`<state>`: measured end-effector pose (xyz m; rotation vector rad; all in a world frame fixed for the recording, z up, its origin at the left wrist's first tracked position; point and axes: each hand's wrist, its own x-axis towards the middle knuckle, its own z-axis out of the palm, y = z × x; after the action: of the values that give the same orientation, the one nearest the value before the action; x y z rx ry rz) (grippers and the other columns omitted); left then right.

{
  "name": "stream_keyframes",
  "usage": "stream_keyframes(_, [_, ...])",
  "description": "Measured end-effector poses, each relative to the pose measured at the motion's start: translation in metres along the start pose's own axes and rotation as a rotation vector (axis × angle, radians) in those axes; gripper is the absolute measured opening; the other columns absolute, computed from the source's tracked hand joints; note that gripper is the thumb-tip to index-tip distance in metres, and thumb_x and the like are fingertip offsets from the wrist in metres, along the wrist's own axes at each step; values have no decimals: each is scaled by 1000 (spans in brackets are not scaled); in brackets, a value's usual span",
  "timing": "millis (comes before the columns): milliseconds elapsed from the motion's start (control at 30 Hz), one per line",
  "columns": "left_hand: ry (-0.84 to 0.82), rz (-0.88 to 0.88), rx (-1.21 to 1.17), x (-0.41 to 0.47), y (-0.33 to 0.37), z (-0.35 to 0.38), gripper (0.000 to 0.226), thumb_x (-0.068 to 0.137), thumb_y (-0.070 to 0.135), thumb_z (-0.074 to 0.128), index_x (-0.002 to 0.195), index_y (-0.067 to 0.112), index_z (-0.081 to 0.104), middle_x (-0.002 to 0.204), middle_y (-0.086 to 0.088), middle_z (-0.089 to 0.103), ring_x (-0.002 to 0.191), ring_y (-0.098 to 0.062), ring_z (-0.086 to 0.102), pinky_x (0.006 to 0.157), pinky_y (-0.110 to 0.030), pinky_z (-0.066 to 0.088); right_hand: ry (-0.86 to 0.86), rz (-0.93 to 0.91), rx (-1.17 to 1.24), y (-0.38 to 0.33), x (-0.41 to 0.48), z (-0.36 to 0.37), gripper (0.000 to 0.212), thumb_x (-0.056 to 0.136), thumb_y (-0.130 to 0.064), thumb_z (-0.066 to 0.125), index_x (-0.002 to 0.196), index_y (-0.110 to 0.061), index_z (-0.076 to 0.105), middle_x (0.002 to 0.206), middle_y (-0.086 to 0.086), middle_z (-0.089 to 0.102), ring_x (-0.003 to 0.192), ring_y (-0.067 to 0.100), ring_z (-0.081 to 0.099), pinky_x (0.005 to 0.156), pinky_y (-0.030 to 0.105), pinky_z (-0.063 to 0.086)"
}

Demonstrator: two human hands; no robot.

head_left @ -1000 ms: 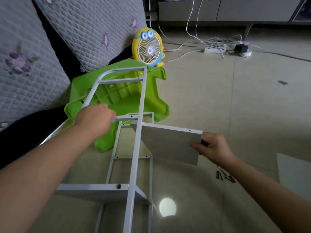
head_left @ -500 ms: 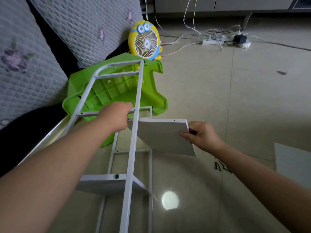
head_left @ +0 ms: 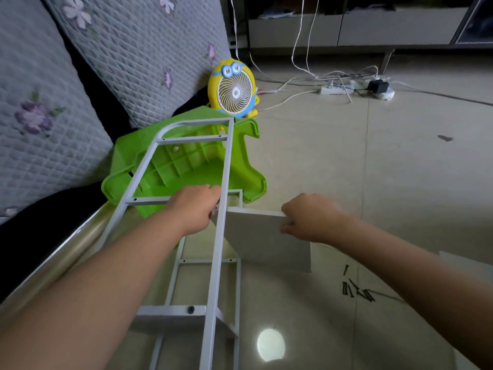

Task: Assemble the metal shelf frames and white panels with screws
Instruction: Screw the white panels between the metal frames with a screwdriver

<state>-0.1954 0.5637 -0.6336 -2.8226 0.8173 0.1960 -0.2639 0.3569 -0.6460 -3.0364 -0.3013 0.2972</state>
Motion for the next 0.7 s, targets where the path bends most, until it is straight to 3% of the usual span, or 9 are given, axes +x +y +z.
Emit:
stream_keyframes(100, [34,8,-42,-3,-1,0,13,91,8,43,86,16,35,88,-1,44,78,-20,42,63,-29,31,34,-1,10,0,-3,-7,35,92,-38,49,65,-19,37,113,12,56,105,29,55,70,26,33])
stream_keyframes(167, [49,1,-124,-6,-3,-3,4,91,9,44,91,13,43,88,0,42,80,-18,40,64,-29,30,84,-16,16,2,-7,-9,45,92,-39,48,59,-20,24,109,14,58,103,30,55,68,27,32])
stream_keyframes(333, [0,-3,-184,-11,-12,-6,15,91,11,47,103,6,54,102,-9,55,93,-26,51,73,-35,42,125,-59,28,5,-11,-7,47,91,-40,49,58,-20,21,101,16,60,97,32,56,64,27,28])
stream_keyframes(467, [-3,4,-99,-8,-17,-7,15,94,12,42,100,12,56,99,-6,57,86,-27,55,69,-35,46,150,-44,49,2,-13,-6,42,92,-41,48,62,-18,29,99,13,60,96,30,56,62,25,27])
stream_keyframes(533, [-23,37,-11,-9,-18,-7,13,95,12,40,100,15,51,91,-2,53,76,-23,53,60,-33,41,137,-51,64,3,-13,-8,45,91,-40,49,59,-19,25,88,12,59,95,30,56,61,25,26])
stream_keyframes(633, [-45,68,58,-15,-17,-10,7,96,11,36,93,18,37,74,4,38,60,-15,40,47,-27,26,107,-66,139,6,-11,-10,48,90,-38,54,57,-19,23,60,0,39,89,31,56,61,26,28])
stream_keyframes(700, [-59,55,53,-19,-18,-12,10,95,9,35,92,18,33,75,4,35,60,-15,38,46,-27,23,70,-71,179,5,-9,-9,47,90,-36,55,57,-20,25,61,3,45,88,31,57,61,29,30])
